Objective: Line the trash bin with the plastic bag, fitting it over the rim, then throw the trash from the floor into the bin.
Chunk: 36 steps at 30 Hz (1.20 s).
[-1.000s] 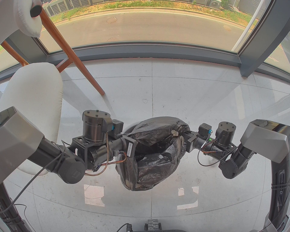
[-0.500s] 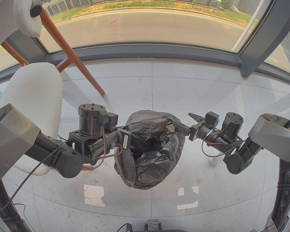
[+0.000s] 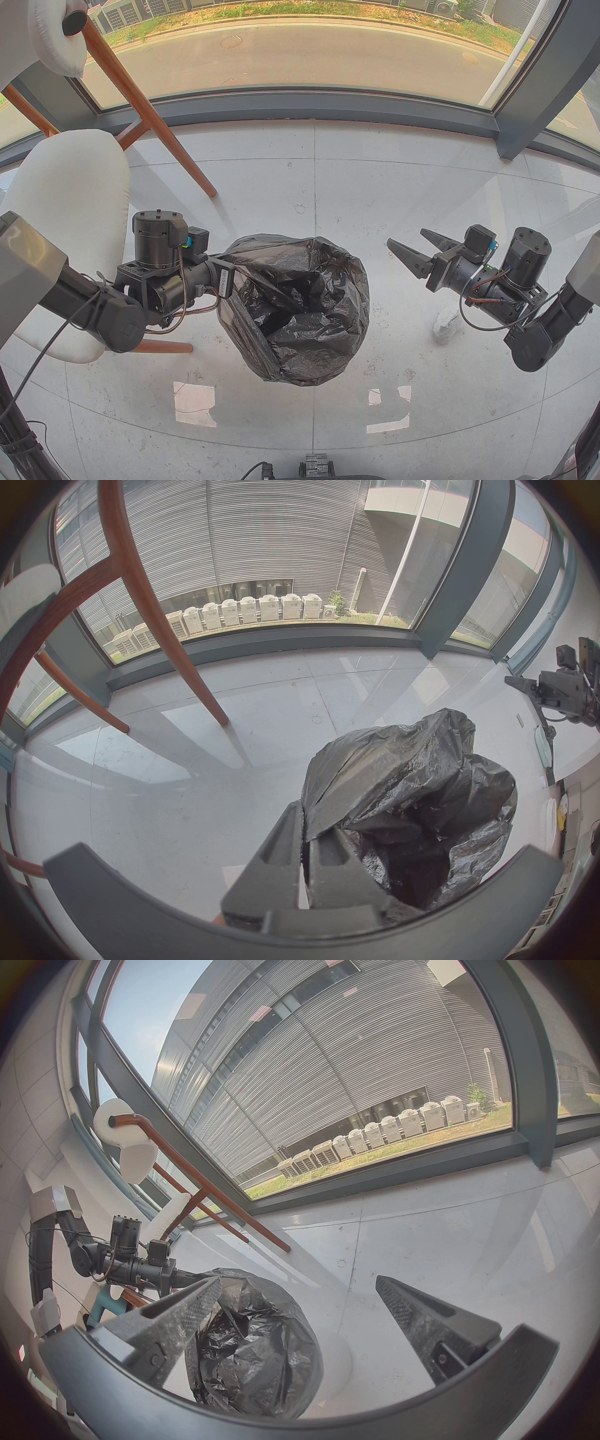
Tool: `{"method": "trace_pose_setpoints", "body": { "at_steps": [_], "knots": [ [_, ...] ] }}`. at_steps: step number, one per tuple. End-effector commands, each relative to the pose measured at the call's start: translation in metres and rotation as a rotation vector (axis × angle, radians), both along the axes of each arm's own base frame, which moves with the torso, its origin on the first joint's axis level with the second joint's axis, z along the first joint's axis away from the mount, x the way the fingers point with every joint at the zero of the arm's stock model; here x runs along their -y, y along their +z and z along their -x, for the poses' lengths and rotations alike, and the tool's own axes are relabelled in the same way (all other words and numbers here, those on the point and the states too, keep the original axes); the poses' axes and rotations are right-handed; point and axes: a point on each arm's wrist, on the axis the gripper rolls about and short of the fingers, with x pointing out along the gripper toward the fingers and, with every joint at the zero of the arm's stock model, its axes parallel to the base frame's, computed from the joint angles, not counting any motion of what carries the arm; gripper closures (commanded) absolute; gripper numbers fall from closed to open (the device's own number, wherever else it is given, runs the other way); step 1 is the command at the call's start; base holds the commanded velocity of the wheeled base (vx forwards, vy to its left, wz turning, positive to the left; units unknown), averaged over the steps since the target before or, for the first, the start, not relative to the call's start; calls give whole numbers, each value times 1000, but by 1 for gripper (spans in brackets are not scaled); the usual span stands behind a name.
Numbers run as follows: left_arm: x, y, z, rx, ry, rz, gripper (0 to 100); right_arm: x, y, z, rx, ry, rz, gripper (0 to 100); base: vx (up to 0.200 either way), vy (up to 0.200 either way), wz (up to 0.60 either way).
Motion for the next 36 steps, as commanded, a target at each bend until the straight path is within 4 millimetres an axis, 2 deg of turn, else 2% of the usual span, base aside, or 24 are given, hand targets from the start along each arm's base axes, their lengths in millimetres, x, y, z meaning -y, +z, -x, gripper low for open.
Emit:
{"method": "trace_pose_setpoints", "body": {
  "at_steps": [1,3,5,10,13,14,15,20,21,25,29,34,36],
  "knots": [
    [-1,-6,-2,-16,6,-5,0,15,3,7,-1,-42,3,0,0,0,0],
    [-4,-10,-2,-29,13,-5,0,25,1,5,-7,-83,7,0,0,0,0],
    [-15,-16,1,-57,40,-19,0,36,-1,2,-15,-131,10,0,0,0,0],
    [-29,-33,21,-136,60,-53,0,65,-6,-2,-38,-226,14,0,0,0,0],
    [-29,-22,24,-103,54,-38,0,83,-13,-6,-67,-280,22,0,0,0,0],
    [-29,-16,26,-85,50,-31,0,89,-20,-9,-89,-301,29,0,0,0,0],
    [-24,-6,32,-58,29,-19,0,98,-38,-15,-128,-329,54,0,0,0,0],
    [-21,13,48,-15,-1,7,0,115,-60,-23,-172,-376,99,0,0,0,0],
    [-21,18,58,-9,-37,20,0,121,-72,-27,-204,-390,105,0,0,0,0],
    [-26,18,75,-19,-97,27,0,122,-95,-34,-272,-391,114,0,0,0,0],
    [-19,22,88,-12,-153,41,0,124,-120,-39,-388,-391,131,0,0,0,0],
    [-17,24,91,-8,-189,54,0,126,-124,-45,-523,-402,153,0,0,0,0],
    [-18,23,91,-12,-193,51,0,127,-116,-49,-620,-450,185,0,0,0,0]
  ]
}}
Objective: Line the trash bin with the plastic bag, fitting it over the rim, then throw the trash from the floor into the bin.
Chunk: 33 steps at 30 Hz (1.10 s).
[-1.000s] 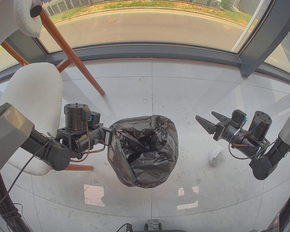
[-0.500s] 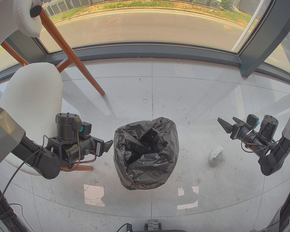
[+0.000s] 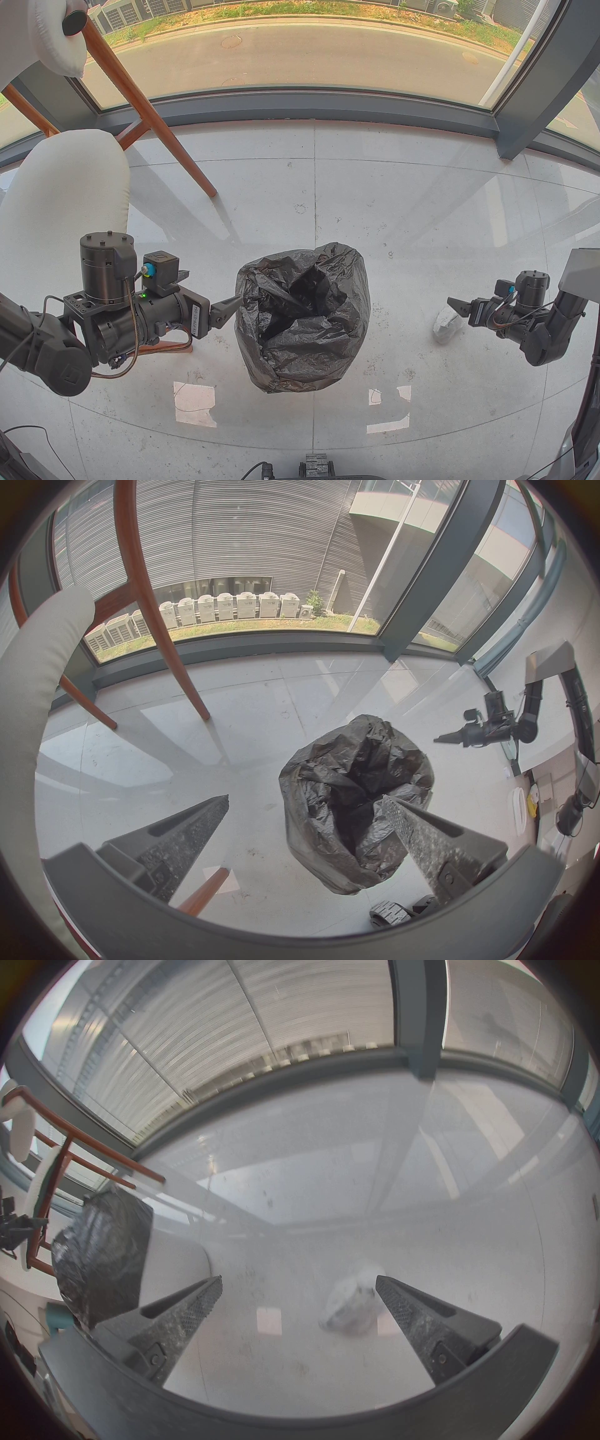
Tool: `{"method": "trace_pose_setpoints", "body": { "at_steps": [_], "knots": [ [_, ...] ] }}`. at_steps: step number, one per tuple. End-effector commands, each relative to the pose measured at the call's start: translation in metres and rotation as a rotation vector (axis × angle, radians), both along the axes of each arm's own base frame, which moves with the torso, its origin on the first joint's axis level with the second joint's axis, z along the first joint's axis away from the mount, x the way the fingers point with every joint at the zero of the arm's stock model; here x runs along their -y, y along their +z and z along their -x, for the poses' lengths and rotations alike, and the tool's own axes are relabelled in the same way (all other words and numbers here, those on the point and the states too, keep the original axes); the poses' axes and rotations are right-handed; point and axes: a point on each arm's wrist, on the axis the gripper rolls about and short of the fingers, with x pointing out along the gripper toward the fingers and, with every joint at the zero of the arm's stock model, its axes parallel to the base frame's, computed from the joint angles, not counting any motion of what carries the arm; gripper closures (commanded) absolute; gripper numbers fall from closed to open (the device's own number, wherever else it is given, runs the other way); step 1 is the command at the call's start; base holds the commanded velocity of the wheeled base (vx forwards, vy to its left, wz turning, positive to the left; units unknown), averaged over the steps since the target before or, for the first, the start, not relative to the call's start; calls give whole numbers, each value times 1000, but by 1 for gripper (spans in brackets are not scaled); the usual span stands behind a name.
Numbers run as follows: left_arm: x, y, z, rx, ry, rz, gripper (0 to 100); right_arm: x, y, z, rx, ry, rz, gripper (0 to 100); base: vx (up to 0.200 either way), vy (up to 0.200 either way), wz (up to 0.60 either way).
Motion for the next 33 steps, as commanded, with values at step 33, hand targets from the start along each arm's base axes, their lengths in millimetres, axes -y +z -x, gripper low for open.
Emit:
{"method": "trace_pose_setpoints", "body": {
  "at_steps": [33],
  "knots": [
    [4,-4,1,-8,-30,8,0,-17,-68,-99,-291,-454,-155,0,0,0,0]
  ]
}}
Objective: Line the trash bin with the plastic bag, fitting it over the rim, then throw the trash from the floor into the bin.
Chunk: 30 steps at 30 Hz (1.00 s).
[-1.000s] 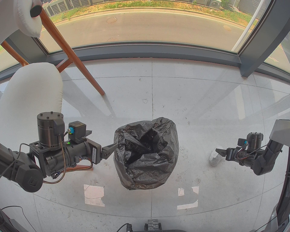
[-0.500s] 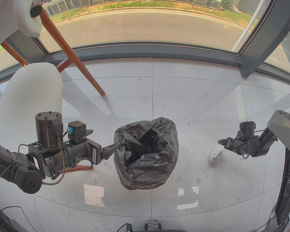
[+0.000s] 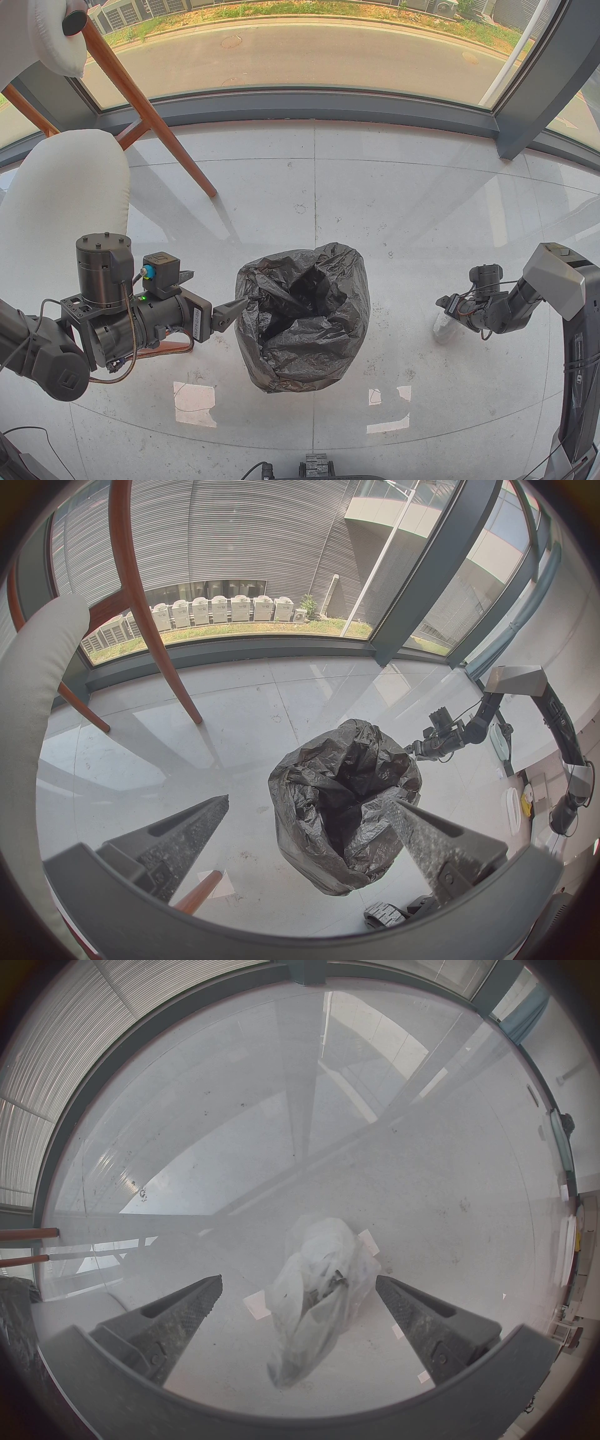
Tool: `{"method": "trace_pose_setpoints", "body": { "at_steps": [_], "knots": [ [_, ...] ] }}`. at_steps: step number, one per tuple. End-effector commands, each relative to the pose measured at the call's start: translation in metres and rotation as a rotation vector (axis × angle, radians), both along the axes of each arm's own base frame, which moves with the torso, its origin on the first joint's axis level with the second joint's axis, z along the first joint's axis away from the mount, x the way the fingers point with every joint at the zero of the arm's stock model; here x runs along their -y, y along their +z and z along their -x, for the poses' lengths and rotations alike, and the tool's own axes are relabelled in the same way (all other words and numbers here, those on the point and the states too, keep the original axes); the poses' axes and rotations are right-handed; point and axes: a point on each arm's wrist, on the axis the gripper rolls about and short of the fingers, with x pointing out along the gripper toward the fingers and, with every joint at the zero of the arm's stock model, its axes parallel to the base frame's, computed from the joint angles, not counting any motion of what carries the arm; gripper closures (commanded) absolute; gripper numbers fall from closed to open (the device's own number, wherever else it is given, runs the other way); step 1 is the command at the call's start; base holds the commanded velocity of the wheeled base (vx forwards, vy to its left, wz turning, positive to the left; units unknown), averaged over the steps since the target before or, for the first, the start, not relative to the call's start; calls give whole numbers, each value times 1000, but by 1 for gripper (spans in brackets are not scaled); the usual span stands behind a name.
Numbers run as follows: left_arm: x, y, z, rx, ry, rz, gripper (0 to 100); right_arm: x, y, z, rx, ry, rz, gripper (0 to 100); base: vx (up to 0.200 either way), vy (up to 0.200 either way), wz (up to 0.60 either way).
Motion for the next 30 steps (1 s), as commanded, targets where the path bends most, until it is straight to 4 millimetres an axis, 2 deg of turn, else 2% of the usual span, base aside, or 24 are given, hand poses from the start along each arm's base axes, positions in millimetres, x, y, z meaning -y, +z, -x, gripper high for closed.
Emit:
{"method": "trace_pose_setpoints", "body": {
  "at_steps": [1,2,12,16,20,21,24,27,30],
  "knots": [
    [2,-4,-3,-12,-1,-4,0,0,-14,-8,-3,-6,-3,0,0,0,0],
    [2,-5,-4,-15,-1,-5,0,1,-13,-11,6,-8,-3,100,0,0,0],
    [2,-5,-5,-8,0,1,0,7,-13,-10,1,-33,-6,100,0,0,0],
    [1,-5,-3,-7,0,2,0,13,4,4,-4,-44,-5,100,0,0,0],
    [1,-5,-4,-5,2,3,0,14,47,17,54,-36,-18,100,0,0,0],
    [1,-5,-3,-5,2,3,0,18,69,24,91,-34,-25,100,0,0,0],
    [1,-4,-3,-3,0,4,0,22,115,43,174,-14,-53,100,0,0,0],
    [1,-4,-3,-1,-1,5,0,11,169,73,287,55,-94,100,0,0,0],
    [1,-4,-3,-1,-3,4,0,-19,218,111,399,151,-178,100,0,0,0]
  ]
}}
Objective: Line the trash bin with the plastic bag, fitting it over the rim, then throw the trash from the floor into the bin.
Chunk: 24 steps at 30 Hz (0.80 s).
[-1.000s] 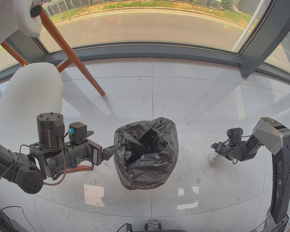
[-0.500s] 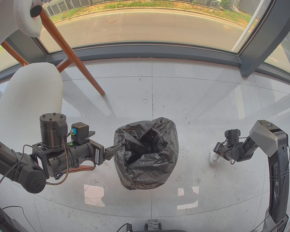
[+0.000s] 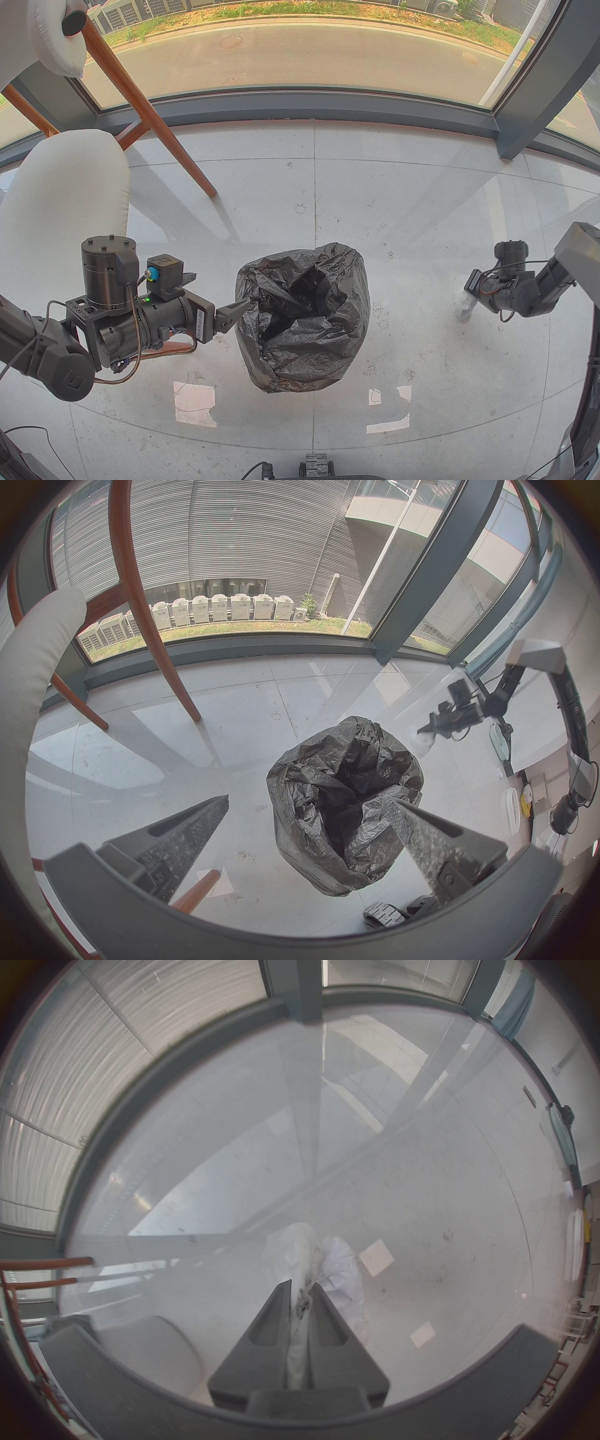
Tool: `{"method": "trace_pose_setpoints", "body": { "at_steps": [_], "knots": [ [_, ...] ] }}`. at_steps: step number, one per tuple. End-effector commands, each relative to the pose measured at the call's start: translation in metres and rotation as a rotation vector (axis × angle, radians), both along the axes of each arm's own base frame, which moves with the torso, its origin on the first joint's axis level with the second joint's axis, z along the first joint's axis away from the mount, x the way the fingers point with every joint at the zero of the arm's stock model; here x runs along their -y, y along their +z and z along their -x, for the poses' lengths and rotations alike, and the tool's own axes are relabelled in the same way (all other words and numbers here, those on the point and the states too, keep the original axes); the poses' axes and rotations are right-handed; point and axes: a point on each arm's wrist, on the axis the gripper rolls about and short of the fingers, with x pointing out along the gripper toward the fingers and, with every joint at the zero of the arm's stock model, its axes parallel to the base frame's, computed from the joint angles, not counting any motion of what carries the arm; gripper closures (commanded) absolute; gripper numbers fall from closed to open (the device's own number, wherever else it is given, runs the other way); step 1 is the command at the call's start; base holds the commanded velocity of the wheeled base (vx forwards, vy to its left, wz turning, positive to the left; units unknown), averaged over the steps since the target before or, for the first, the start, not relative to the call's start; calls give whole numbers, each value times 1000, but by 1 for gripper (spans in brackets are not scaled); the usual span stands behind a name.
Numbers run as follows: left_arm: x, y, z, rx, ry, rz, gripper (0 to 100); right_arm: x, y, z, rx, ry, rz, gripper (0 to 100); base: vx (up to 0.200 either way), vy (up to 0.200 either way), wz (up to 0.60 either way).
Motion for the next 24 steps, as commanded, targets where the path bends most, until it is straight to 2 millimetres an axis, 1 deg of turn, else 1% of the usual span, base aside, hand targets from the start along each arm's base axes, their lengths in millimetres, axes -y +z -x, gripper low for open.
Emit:
{"method": "trace_pose_setpoints", "body": {
  "at_steps": [1,2,4,6,7,8,10,13,14,15,18,19,21,23,24],
  "knots": [
    [0,1,1,4,-5,0,0,-41,128,86,284,165,-128,100,0,0,0],
    [2,1,2,5,-13,2,0,-51,139,97,309,194,-154,100,0,0,0],
    [6,1,3,5,-26,4,0,-73,151,120,336,271,-192,100,0,0,0],
    [7,2,4,8,-31,5,0,-90,154,140,340,348,-205,100,0,0,0],
    [7,3,4,10,-32,6,0,-94,155,145,340,366,-209,100,0,0,0],
    [8,6,6,19,-35,11,0,-106,154,159,332,425,-217,100,0,0,0],
    [4,15,13,45,-36,27,0,-121,152,173,318,499,-227,100,0,0,0],
    [-2,16,25,37,-25,51,0,-140,150,182,309,573,-230,100,0,0,0],
    [-6,19,33,40,-18,67,0,-151,150,188,306,623,-229,100,0,0,0],
    [-9,20,39,43,-15,74,0,-156,150,191,306,648,-228,100,0,0,0],
    [-22,32,61,79,3,120,0,-181,142,197,288,754,-197,100,0,0,0],
    [-29,36,71,98,15,142,0,-192,137,197,274,791,-176,100,0,0,0],
    [-37,44,80,133,34,165,0,-201,130,192,267,815,-150,100,0,0,0],
    [-48,53,88,178,69,182,0,-209,123,183,261,827,-121,100,0,0,0],
    [-57,59,93,206,104,188,0,-217,121,174,266,835,-106,100,0,0,0]
  ]
}}
